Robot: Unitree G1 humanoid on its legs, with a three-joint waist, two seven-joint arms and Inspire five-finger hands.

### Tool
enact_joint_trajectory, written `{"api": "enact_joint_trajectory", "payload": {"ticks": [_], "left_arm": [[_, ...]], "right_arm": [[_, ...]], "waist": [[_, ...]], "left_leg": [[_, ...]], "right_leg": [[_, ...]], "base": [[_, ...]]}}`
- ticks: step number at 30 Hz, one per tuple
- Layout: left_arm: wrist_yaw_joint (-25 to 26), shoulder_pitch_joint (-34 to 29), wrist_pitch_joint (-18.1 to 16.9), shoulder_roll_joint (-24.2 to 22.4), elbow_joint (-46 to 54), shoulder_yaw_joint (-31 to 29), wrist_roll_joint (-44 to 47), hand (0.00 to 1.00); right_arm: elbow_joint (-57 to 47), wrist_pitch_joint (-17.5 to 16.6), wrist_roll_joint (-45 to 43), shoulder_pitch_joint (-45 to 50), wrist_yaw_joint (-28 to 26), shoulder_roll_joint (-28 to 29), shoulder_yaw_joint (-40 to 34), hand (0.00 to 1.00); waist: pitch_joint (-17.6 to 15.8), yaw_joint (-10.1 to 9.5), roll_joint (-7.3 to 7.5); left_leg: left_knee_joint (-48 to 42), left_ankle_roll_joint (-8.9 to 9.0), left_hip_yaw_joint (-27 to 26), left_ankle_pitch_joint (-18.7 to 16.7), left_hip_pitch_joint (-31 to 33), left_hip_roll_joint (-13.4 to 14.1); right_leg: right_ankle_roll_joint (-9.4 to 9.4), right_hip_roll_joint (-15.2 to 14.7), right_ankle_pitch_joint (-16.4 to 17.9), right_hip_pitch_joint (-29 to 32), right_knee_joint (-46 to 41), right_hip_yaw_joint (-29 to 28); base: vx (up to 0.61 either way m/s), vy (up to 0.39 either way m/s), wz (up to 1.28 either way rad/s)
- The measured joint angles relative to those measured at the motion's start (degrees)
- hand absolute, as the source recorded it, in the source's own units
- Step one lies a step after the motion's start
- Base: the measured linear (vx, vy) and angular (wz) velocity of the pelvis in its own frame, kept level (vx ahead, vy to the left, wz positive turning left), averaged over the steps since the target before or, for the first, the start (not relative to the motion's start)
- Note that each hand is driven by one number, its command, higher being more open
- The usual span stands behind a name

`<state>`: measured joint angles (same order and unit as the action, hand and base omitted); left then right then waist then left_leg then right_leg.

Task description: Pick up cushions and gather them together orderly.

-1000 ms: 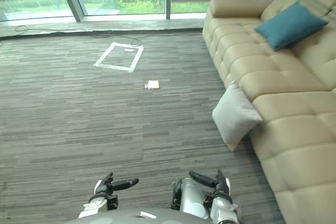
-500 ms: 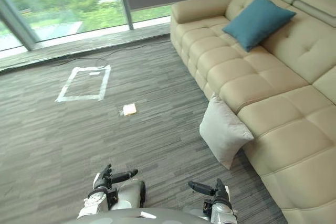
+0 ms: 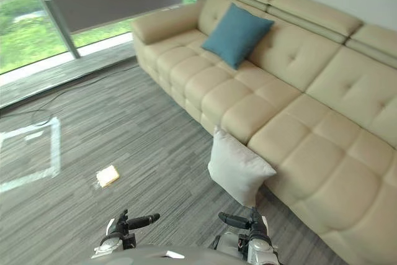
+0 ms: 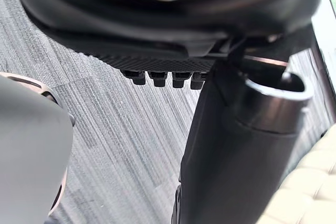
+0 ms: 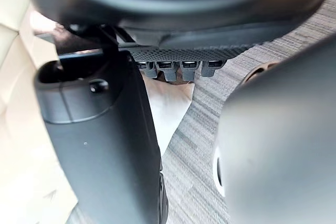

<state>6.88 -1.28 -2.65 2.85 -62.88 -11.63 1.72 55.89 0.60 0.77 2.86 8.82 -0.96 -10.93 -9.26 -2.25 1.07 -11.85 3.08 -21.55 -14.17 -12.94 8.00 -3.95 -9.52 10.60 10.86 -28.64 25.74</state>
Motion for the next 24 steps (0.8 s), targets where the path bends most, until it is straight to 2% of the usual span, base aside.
{"api": "enact_joint_trajectory", "payload": {"ticks": [1,3,5,6,7,8,10,12,15,17,18,19,20,22,24], "left_arm": [[-0.08,0.05,0.1,-0.8,-0.03,0.0,-0.2,1.0],[-0.9,0.07,0.15,-1.94,0.31,-0.03,-1.27,1.0],[-1.12,0.04,0.23,-1.96,0.65,-0.71,-1.39,1.0],[-1.07,-0.27,0.22,-1.97,1.17,-1.15,-1.39,1.0],[-0.95,-0.84,0.16,-2.1,2.88,-2.32,-1.22,1.0],[-0.95,-1.09,0.14,-2.75,3.87,-2.84,-1.16,1.0],[-1.02,-1.72,-0.1,-2.82,5.49,-2.83,-1.1,1.0],[-1.0,-1.6,-0.63,-2.78,5.67,-2.86,-0.96,1.0],[-0.74,-1.65,-1.05,-2.68,6.35,-3.04,0.28,1.0],[-0.47,-1.6,-1.13,-2.65,6.36,-3.26,0.61,1.0],[-0.26,-1.67,-1.17,-2.75,6.23,-3.25,1.28,1.0],[-0.12,-1.72,-1.25,-2.84,5.79,-3.26,1.97,1.0],[-0.11,-1.59,-1.25,-2.31,5.52,-3.31,2.25,1.0],[-0.09,-1.82,-1.27,-0.84,4.65,-3.28,2.15,1.0],[-0.37,-1.52,-1.18,-0.23,3.65,-3.21,2.15,1.0]], "right_arm": [[0.02,-0.19,0.4,-0.27,0.14,-0.82,-0.44,1.0],[0.03,-0.37,0.15,-0.21,0.17,-0.88,-1.85,1.0],[-0.07,-0.31,0.17,0.08,0.14,-0.7,-1.88,1.0],[-0.03,-0.12,0.2,0.29,0.09,-0.89,-1.23,1.0],[0.03,0.0,0.17,0.25,0.14,-0.87,-0.64,1.0],[0.06,0.0,0.14,0.19,0.09,-0.71,-0.61,1.0],[0.14,0.08,-0.23,0.27,0.12,-0.47,-0.63,1.0],[0.12,0.1,-0.82,0.26,0.2,-0.28,-0.72,1.0],[0.82,0.51,-0.82,0.57,0.7,-0.26,-0.47,1.0],[1.16,0.59,-0.89,0.44,1.04,-0.31,-0.01,1.0],[1.17,0.57,-0.85,0.48,1.32,-0.86,1.66,1.0],[1.28,0.59,-0.86,0.56,1.22,-1.23,2.65,1.0],[1.39,0.59,-0.85,0.56,1.24,-0.94,3.6,1.0],[1.35,0.57,-0.8,1.38,1.1,0.27,4.36,1.0],[1.36,0.56,-0.8,1.78,1.19,0.76,4.31,1.0]], "waist": [[-0.07,0.29,-1.7],[-0.1,1.13,-2.41],[-0.16,1.29,-2.81],[-0.35,1.14,-2.63],[-0.42,0.88,-2.65],[-0.51,0.6,-2.5],[-0.56,0.31,-2.2],[-0.72,-0.23,-1.79],[-1.04,-0.54,-1.17],[-1.15,-0.62,-0.94],[-1.06,-0.76,-1.07],[-0.76,-0.95,-1.39],[-0.41,-1.02,-0.98],[1.45,-1.09,1.13],[2.03,-1.06,2.02]], "left_leg": [[-0.59,1.24,0.11,0.73,-0.83,1.31],[-4.58,2.43,0.59,2.07,-0.22,2.52],[-14.77,2.89,2.57,3.05,2.79,5.05],[-24.64,3.49,5.31,2.75,6.39,6.77],[-34.48,4.27,7.2,1.0,10.52,8.16],[-37.85,3.91,7.55,-0.13,12.81,8.21],[-36.82,3.58,8.0,-1.67,15.61,7.31],[-31.4,2.45,9.75,-2.61,17.82,5.31],[-19.15,1.83,21.69,-2.78,22.04,-1.46],[-16.2,2.04,25.67,-2.25,23.1,-3.6],[-12.77,1.76,27.7,-0.23,22.78,-4.51],[-12.82,0.94,27.13,4.11,21.94,-4.44],[-13.58,0.77,25.29,3.33,21.47,-4.51],[-13.9,-0.5,20.06,1.06,20.76,-4.83],[-13.58,-1.43,17.86,0.27,19.81,-5.31]], "right_leg": [[-0.54,1.67,0.74,-0.9,0.23,-0.25],[-0.62,2.4,2.93,-2.39,0.57,-0.32],[-0.97,3.82,3.97,-5.29,2.32,-0.32],[-1.15,5.08,4.1,-7.6,4.09,-0.77],[-1.29,6.59,4.18,-10.16,6.13,-2.0],[-1.3,7.44,4.19,-11.72,7.23,-3.1],[-1.26,8.37,4.2,-13.35,8.36,-5.62],[-1.07,8.53,4.29,-13.86,8.79,-8.37],[-0.14,8.4,4.66,-14.18,9.23,-14.4],[0.68,8.22,5.13,-14.13,8.9,-16.76],[2.22,8.35,6.23,-13.71,7.63,-19.56],[3.21,8.76,7.1,-13.71,6.59,-22.0],[3.86,8.28,7.58,-13.67,6.06,-23.79],[4.99,7.15,8.0,-12.59,6.4,-28.67],[5.92,6.31,7.5,-12.95,7.59,-30.58]], "base": [[0.36,-0.208,-0.44],[0.34,-0.251,-0.17],[0.33,-0.242,-0.05],[0.24,-0.163,-0.3],[0.26,-0.138,-0.53],[0.15,-0.044,-0.56],[0.15,0.012,-0.81],[0.15,0.092,-0.89],[0.15,0.15,-0.87],[0.15,0.204,-0.79],[0.17,0.267,-1.02],[0.23,0.344,-1.12],[0.23,0.296,-1.08],[0.28,0.324,-1.01],[0.21,0.22,-0.66]]}}
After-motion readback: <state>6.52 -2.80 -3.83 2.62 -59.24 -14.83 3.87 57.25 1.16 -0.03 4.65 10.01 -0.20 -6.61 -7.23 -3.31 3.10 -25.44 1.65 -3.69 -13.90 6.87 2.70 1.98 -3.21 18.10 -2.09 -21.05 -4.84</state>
